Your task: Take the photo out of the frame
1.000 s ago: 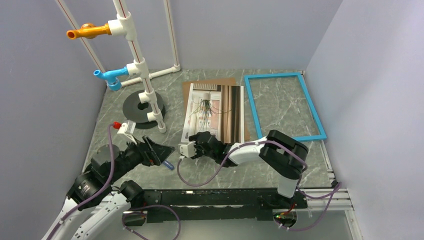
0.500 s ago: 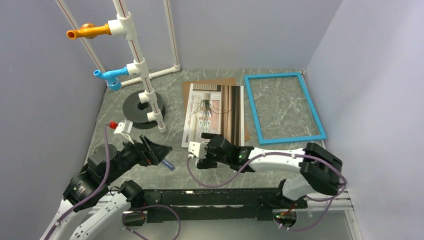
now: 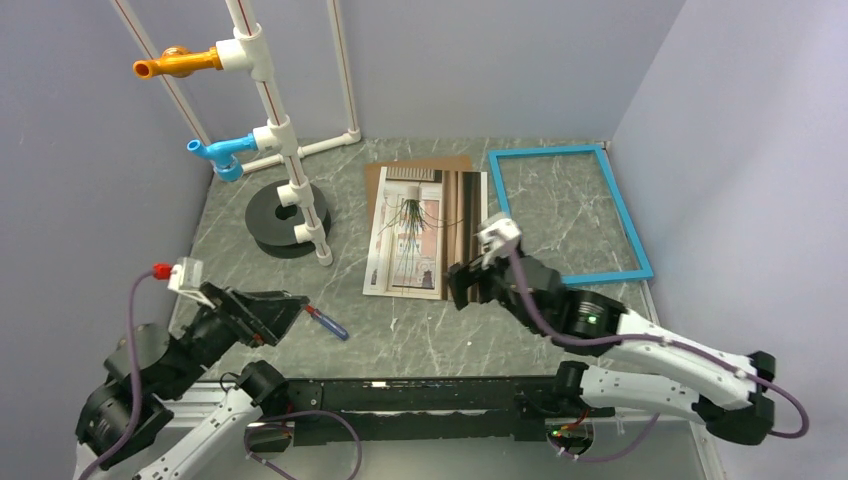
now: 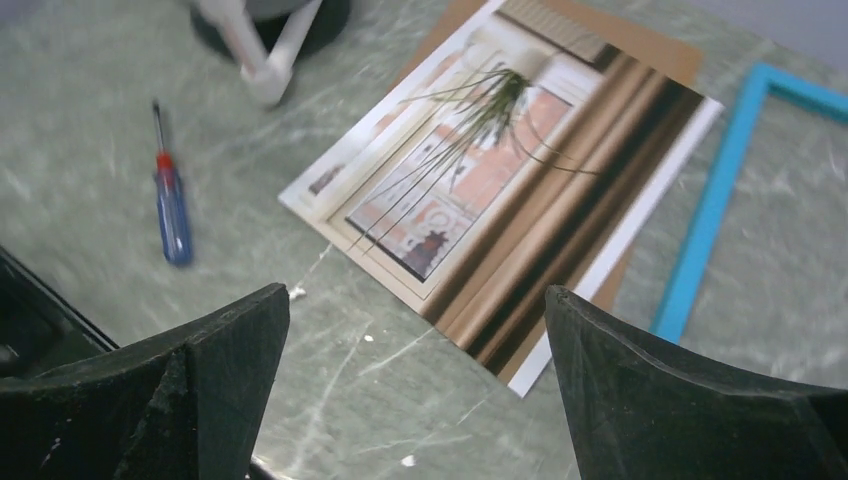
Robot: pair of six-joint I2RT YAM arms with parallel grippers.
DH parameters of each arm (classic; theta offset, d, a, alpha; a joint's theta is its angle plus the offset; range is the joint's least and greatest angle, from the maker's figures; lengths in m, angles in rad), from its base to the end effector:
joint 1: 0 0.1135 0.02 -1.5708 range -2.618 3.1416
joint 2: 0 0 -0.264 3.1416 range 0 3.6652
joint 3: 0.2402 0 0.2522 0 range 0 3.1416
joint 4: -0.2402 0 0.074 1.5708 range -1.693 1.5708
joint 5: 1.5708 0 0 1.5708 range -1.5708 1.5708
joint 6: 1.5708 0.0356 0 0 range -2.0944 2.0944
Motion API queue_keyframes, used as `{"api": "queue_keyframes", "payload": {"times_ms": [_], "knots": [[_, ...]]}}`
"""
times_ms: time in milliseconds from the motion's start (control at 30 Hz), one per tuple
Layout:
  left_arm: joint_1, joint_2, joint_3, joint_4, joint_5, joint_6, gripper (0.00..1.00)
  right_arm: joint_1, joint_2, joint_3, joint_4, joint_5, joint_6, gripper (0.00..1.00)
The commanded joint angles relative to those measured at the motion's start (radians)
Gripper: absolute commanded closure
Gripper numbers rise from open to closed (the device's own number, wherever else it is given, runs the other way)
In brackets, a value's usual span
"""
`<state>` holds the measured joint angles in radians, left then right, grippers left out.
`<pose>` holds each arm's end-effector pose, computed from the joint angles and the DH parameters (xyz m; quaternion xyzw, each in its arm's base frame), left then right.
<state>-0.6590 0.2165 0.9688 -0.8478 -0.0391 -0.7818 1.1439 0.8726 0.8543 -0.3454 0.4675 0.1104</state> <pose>0.0080 -0.0045 0.3710 -0.0585 0.7377 -0.4327 0.5149 0.0954 0.1710 0.3336 -0.2814 0.7613 0.1696 0.5590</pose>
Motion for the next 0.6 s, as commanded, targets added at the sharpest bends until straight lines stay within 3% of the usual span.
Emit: {"api": "queue_keyframes", "payload": {"times_ms": [0,167,567], "knots": [[-0.004,-0.058,0.055,-0.020,-0.081,-0.013,0.03,-0.003,-0.141,0.081,-0.280,0.236,0.352,0.00],[-0.004,-0.088,0.092,-0.019,-0.123,0.002,0.02,-0.003,-0.310,0.119,-0.399,0.313,0.474,0.00],[-0.003,-0.115,0.148,0.010,-0.230,0.102,0.02,-0.003,-0.467,0.223,-0.471,0.500,0.407,0.00]]}}
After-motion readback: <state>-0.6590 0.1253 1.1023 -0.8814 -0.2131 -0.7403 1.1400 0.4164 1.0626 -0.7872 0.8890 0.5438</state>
